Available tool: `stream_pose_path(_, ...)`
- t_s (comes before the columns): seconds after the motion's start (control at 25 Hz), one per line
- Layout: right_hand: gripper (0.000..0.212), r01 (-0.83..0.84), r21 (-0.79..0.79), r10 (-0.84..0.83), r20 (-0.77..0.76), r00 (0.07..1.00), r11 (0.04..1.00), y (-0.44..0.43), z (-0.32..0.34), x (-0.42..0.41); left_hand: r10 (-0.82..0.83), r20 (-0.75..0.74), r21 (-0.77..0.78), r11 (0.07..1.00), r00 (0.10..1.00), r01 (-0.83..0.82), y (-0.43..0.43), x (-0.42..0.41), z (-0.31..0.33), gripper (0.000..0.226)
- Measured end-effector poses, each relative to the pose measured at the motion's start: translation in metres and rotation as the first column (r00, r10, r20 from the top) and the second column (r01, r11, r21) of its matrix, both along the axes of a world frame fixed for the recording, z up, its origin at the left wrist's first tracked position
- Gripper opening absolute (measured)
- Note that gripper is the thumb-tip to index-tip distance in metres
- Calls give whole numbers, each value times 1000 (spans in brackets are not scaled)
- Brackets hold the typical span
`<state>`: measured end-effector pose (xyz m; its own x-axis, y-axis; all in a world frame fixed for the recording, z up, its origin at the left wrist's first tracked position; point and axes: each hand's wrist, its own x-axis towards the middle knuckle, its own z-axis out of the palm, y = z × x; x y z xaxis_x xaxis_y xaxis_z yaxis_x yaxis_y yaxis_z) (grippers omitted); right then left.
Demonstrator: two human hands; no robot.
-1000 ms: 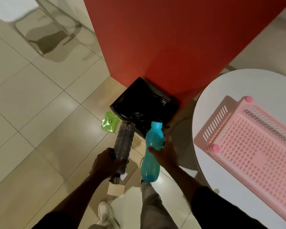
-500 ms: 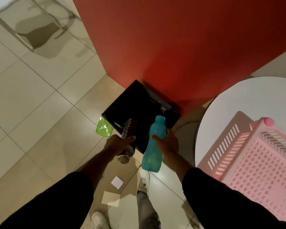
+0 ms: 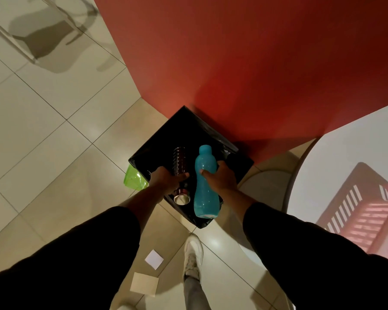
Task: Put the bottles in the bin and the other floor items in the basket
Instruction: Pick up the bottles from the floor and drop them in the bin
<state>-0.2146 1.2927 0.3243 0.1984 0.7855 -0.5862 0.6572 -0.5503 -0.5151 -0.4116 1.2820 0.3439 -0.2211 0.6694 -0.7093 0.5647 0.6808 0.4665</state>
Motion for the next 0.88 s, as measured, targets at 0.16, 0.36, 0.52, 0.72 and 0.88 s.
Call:
stream_pose_path(0.16, 59, -3, 15, 3, -2, 1000, 1000, -11, -9, 1, -214, -88, 98, 970, 973, 222, -4, 2, -12, 62)
stream_pose_path(0.36, 59, -116, -45, 115, -22, 993, 992, -73, 10, 2, -481, -299, 93, 845, 824, 527, -58, -12, 10, 88)
stream_pose_path(0.52, 72, -220, -71, 224, 44, 974, 973, -129, 33, -4, -584, -402, 30, 761, 705, 648, -114, -24, 33, 104)
stream_pose_path(0.72, 87, -347, -63, 352, 107, 930, 936, -178, 63, -12, -680, -424, -58, 680, 598, 731, -162, -35, 62, 105)
stream_pose_path(0.88, 94, -369, 46, 357, 161, 920, 928, -202, 100, -26, -742, -481, -45, 553, 467, 832, -192, -47, 97, 107)
